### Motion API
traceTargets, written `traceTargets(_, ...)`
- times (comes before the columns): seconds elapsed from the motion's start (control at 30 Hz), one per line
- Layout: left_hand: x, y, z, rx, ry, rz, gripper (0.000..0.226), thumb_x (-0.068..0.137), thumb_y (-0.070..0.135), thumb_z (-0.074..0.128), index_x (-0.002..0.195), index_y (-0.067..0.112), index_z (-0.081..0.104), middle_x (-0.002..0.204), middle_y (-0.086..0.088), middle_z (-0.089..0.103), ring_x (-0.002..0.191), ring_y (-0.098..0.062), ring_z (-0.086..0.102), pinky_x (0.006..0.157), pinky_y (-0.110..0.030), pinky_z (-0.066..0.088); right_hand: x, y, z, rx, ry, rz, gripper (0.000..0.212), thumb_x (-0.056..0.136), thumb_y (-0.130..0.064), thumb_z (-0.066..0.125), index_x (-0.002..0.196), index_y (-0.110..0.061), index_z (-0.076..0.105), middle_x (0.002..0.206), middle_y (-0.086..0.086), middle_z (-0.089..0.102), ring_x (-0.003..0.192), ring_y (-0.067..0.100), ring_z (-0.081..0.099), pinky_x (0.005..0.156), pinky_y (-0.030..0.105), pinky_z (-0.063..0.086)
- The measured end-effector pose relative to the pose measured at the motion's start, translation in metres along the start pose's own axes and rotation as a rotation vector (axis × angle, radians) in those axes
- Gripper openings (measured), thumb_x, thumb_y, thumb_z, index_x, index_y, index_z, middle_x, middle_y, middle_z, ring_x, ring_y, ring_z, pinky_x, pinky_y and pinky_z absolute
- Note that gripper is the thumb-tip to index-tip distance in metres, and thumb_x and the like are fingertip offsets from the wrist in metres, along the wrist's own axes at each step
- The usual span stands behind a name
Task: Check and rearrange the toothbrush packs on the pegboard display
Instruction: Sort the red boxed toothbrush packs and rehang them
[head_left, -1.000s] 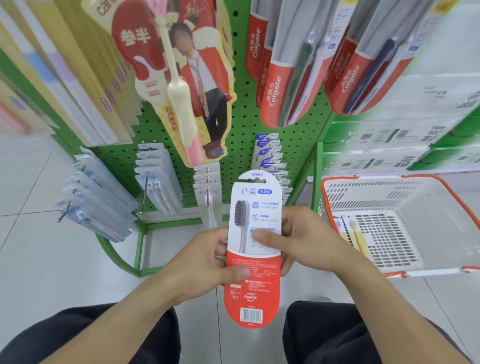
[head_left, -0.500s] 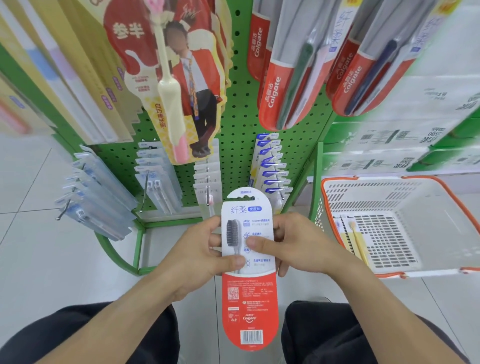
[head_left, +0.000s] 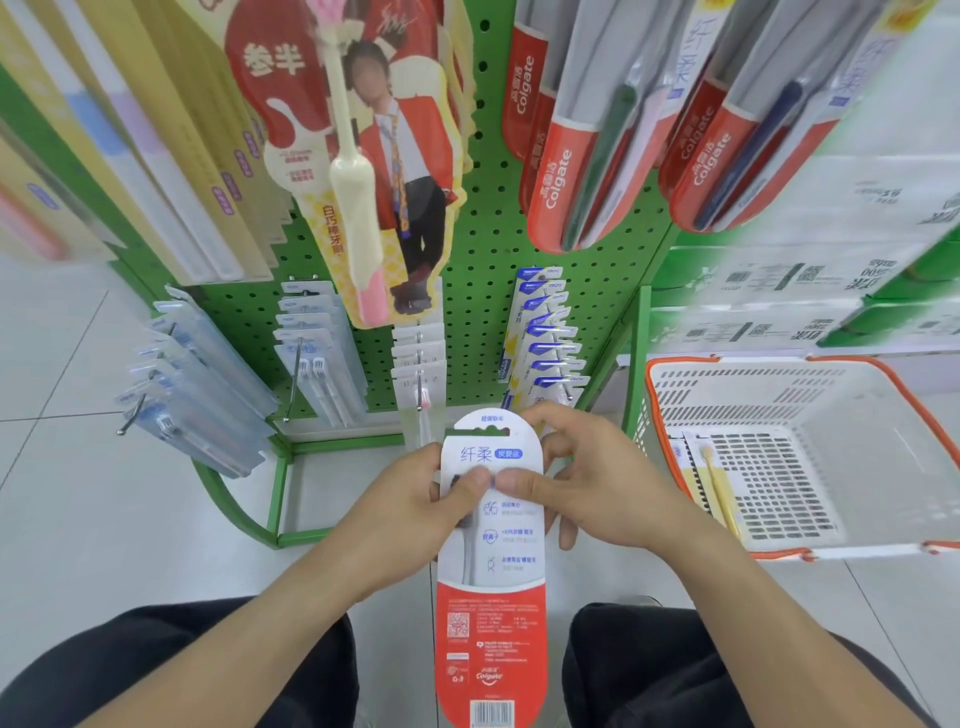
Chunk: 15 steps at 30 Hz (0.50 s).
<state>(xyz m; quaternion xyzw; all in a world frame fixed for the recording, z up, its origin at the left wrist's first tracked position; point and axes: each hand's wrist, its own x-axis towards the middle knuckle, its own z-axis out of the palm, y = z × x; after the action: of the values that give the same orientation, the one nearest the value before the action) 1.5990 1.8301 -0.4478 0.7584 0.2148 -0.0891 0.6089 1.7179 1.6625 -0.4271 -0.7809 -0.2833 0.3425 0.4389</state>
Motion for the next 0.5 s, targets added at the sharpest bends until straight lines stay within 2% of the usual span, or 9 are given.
traceTargets(0.13,-0.001,-0.004,0.002,0.075,0.025,0.077,0.013,0.100,0.031,0.058,0.109,0.029,0.066,0.095,0.010,0.077,0.087,-0.010,0.073,0.076,-0.032,0.059,-0.001,0.000,0.004,-0.048,-0.007,0.012,0.013,0.095,-0.033,0.068,0.099,-0.024,0.060,0.073,0.002,0.075,0.054,0.027,0.071,0.040,0.033,0.051)
traceTargets(0.23,-0.003,-0.002,0.003,-0.030,0.042,0.082,0.020,0.097,0.019,0.063,0.116,0.023,0.063,0.096,0.005,0.078,0.090,-0.009,0.074,0.066,-0.022,0.056,0.000,-0.001,0.007,-0.082,0.015,0.024,0.018,0.098,-0.035,0.063,0.095,-0.019,0.058,0.066,0.002,0.075,0.050,0.023,0.070,0.039,0.028,0.047)
traceTargets(0.33,-0.004,0.002,0.001,-0.064,0.052,0.091,0.017,0.095,0.015,0.066,0.112,0.020,0.064,0.093,0.004,0.078,0.088,-0.009,0.075,0.065,-0.023,0.058,0.000,-0.003,0.011,-0.116,0.067,0.022,0.026,0.100,-0.040,0.059,0.088,-0.017,0.054,0.060,0.002,0.072,0.045,0.021,0.067,0.039,0.027,0.045)
traceTargets(0.4,-0.004,0.003,0.001,-0.047,0.058,0.113,0.013,0.097,0.020,0.063,0.109,0.016,0.064,0.091,0.005,0.079,0.086,-0.009,0.074,0.066,-0.025,0.058,0.002,-0.004,0.014,-0.131,0.127,0.027,0.036,0.099,-0.044,0.057,0.083,-0.012,0.052,0.055,0.001,0.069,0.038,0.018,0.062,0.039,0.026,0.041)
traceTargets(0.5,-0.006,0.007,0.003,0.005,0.065,0.139,0.039,0.093,0.043,0.053,0.106,0.008,0.064,0.088,0.004,0.078,0.081,-0.011,0.074,0.075,-0.038,0.057,0.002,-0.007,0.018,-0.131,0.182,0.028,0.049,0.098,-0.049,0.055,0.072,-0.008,0.047,0.046,-0.003,0.062,0.032,0.012,0.055,0.038,0.024,0.037)
